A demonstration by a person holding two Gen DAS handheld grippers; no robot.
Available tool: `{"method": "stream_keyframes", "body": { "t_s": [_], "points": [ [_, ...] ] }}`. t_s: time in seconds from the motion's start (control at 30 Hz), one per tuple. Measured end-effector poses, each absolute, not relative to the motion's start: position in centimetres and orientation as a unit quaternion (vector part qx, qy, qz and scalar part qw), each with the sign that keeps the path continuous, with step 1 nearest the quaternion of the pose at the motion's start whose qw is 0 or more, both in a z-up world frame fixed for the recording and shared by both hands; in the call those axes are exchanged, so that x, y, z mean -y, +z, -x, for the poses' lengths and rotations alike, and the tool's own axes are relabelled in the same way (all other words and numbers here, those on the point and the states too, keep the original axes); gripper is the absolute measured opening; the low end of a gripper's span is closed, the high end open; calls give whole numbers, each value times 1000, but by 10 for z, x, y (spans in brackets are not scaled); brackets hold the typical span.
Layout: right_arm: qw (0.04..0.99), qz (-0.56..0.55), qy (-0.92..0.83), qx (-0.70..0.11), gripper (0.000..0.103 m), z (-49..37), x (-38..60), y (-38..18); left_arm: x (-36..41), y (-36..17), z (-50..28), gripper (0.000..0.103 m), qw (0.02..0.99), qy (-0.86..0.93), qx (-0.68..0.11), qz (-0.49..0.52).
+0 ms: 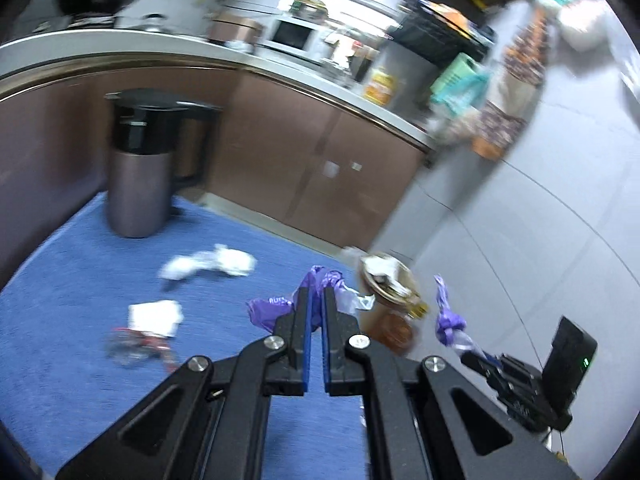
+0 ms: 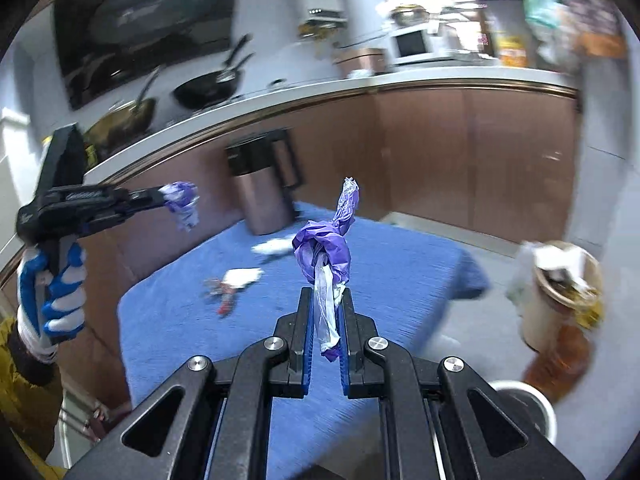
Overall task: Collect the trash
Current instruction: 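Lower both held purple gloves over the bin and open both tools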
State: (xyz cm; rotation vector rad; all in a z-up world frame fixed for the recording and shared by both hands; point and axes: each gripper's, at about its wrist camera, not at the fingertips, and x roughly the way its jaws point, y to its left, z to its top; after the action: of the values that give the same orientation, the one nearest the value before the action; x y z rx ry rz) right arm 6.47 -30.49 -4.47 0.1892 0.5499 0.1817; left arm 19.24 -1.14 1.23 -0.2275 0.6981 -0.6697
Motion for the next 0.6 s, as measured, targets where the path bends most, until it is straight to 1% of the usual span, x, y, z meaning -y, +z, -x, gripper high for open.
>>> {"method": "stream_keyframes", "body": {
  "t_s": [0.1,0.2,0.4,0.6],
  "points": [
    [954,-113,38,-276,11,-46,340,-52,56,9,-179,4,862,-364,-341,88],
    [948,-121,-18,-295,11,-32,372,-72,105,-1,-170,4,845,-397,-353,64],
    [922,-158,-82,-344,11,-22,424,-125,203,-43,-164,4,800,-448,-398,25],
    [895,-191,-119,-385,11,-28,459,-178,278,-91,-167,4,760,-472,-448,0]
  ]
}}
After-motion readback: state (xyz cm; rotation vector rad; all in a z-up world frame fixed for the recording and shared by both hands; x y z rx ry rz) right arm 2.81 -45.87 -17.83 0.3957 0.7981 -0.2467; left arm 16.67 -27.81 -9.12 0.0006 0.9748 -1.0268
